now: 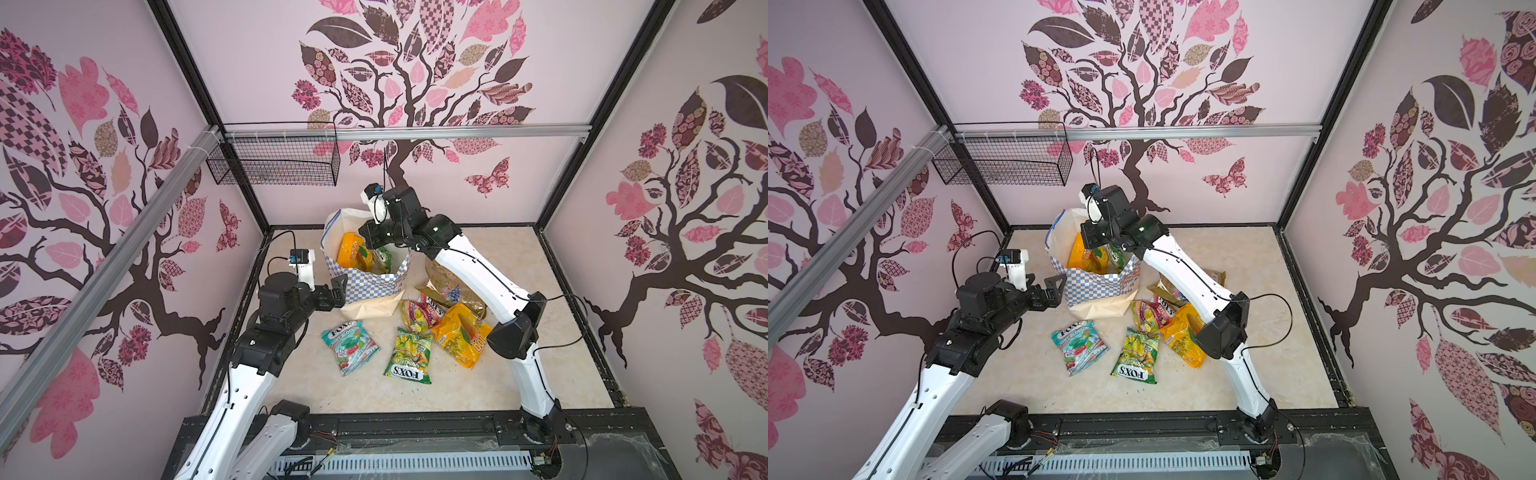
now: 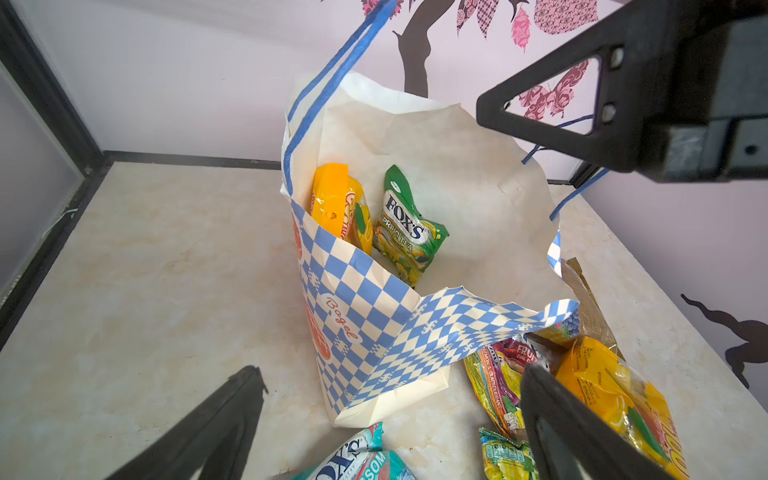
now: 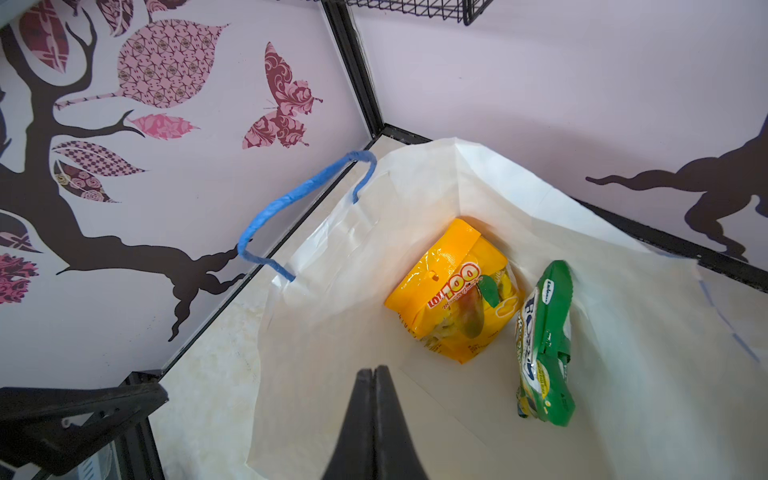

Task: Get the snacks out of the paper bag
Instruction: 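Raise the empty right gripper out of the bag, then swing the right arm aside while the left gripper moves over the bag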

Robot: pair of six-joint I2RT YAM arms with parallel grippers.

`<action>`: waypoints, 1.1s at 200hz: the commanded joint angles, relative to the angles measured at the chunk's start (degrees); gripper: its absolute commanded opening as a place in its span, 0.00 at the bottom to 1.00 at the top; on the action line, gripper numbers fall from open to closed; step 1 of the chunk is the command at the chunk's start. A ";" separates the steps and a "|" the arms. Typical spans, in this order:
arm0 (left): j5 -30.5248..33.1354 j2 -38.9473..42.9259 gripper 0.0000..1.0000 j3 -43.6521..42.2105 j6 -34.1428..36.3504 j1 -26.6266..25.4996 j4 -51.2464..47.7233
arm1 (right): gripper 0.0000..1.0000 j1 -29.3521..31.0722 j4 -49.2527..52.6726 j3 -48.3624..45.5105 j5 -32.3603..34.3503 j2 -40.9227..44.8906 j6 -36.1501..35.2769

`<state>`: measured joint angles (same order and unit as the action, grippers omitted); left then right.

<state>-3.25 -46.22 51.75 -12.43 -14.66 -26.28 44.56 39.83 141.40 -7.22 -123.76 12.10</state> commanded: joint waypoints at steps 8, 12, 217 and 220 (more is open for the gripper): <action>2.18 0.41 0.98 1.54 0.55 0.27 1.37 | 0.37 -0.25 3.28 0.31 -1.28 6.98 0.21; 3.10 0.42 0.98 1.56 0.44 0.32 1.89 | 0.46 -0.21 3.40 -0.85 -1.65 8.11 0.23; 19.48 -77.78 0.81 90.96 -3.69 -9.88 -48.40 | 1.00 -2.98 -15.23 -73.03 -5.44 65.98 6.39; 19.77 -78.14 0.81 90.91 -3.54 -9.87 -48.50 | 1.00 -2.96 -15.15 -73.03 -5.62 65.85 6.33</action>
<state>13.37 -123.76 141.43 -17.30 -24.43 -72.18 41.85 25.85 68.12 -9.85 -59.07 17.19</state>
